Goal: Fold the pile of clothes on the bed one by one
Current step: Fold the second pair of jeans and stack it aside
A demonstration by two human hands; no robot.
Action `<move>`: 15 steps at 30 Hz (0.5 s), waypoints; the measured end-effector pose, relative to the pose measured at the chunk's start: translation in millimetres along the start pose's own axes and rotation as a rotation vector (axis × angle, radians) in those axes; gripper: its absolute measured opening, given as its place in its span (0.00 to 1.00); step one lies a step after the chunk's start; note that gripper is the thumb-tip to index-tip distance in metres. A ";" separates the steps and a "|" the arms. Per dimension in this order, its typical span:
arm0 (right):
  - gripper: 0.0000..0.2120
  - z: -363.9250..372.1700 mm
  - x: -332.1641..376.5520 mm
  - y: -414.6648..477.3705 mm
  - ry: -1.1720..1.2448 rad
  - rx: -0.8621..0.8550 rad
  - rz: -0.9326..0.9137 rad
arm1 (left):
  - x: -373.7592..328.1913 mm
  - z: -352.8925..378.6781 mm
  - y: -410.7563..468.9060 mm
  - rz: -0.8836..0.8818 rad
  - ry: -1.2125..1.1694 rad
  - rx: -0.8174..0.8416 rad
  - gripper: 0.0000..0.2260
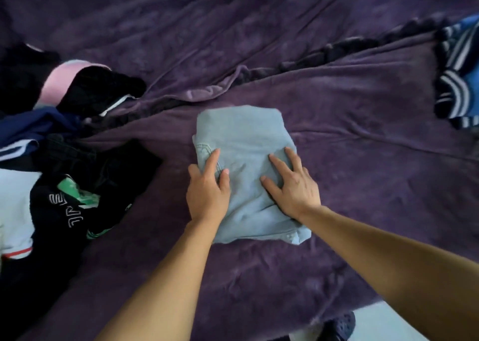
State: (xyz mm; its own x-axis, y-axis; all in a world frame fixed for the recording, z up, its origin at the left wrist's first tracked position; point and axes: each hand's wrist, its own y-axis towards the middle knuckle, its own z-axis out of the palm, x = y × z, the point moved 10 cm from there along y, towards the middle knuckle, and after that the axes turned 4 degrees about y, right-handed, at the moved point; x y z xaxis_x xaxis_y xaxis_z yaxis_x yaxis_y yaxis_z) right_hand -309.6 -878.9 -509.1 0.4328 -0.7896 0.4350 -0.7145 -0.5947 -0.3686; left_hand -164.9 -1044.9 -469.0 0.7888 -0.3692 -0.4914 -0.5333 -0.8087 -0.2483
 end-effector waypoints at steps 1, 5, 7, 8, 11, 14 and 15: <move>0.31 -4.3 -11.2 -17.5 0.012 0.014 0.020 | -7.1 1.6 -16.5 -0.002 0.014 0.028 0.22; 0.31 -38.0 -67.4 -81.8 0.023 0.039 0.090 | -50.2 19.6 -89.6 -0.015 0.045 0.100 0.22; 0.31 -58.3 -99.3 -110.6 0.013 0.044 0.110 | -76.5 30.8 -126.6 -0.019 0.038 0.124 0.22; 0.31 -73.6 -119.6 -126.7 0.014 0.039 0.119 | -96.6 37.0 -146.2 -0.012 0.041 0.135 0.22; 0.31 -108.8 -165.2 -157.5 0.011 0.025 0.126 | -141.3 54.1 -185.7 0.007 0.033 0.147 0.22; 0.31 -165.4 -221.8 -187.7 0.029 -0.035 0.130 | -210.0 73.3 -224.6 0.043 0.007 0.131 0.21; 0.31 -187.1 -242.1 -196.2 0.033 -0.065 0.135 | -235.5 80.8 -236.1 0.061 -0.007 0.126 0.21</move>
State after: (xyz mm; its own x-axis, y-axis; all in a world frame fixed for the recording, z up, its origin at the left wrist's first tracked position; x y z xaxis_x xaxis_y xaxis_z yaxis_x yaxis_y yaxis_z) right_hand -377.0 -542.8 -388.4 0.3133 -0.8556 0.4120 -0.7996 -0.4717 -0.3717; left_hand -249.4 -730.0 -362.2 0.7520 -0.4123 -0.5143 -0.6144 -0.7209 -0.3206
